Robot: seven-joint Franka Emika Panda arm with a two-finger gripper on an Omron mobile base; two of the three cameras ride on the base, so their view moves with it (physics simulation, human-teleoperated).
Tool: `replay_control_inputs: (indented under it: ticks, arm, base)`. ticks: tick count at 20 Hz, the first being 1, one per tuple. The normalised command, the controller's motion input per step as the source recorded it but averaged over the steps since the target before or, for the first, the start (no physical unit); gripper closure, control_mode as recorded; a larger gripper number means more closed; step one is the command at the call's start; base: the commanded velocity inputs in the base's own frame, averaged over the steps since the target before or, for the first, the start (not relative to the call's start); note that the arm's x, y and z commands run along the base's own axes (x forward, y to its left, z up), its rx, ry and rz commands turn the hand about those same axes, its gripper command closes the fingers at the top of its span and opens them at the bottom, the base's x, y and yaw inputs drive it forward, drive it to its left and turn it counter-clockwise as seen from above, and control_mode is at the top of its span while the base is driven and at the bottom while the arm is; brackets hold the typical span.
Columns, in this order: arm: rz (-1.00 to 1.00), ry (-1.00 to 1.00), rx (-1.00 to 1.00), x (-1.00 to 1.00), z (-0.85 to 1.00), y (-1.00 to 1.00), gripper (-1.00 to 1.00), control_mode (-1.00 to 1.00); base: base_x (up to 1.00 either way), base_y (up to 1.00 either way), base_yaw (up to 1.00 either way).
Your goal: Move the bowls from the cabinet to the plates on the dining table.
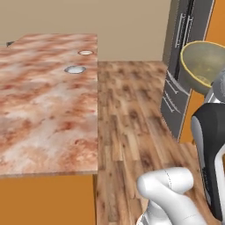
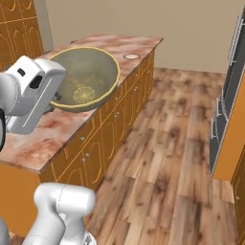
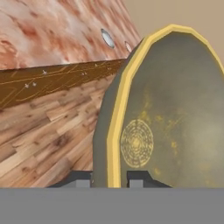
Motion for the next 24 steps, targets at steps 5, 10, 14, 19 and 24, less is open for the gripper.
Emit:
replay_control_inputs:
  ticks: [5,10,14,19,24]
  arm:
    - [0.0,0.0,0.0,0.0,0.0,0.0,1.0,1.0]
    - [0.0,0.0,0.0,0.0,0.0,0.0,1.0,1.0]
    - [0.0,0.0,0.0,0.0,0.0,0.0,1.0,1.0]
    - [0.0,0.0,0.0,0.0,0.0,0.0,1.0,1.0]
    - [0.0,0.0,0.0,0.0,0.0,0.0,1.0,1.0]
  base:
    - [0.23,-0.61,0.24]
    - [0.23,-0.57,0.26]
    - [0.26,-0.56,0.25]
    - [0.3,-0.54,0.25]
    - [0.31,-0.56,0.25]
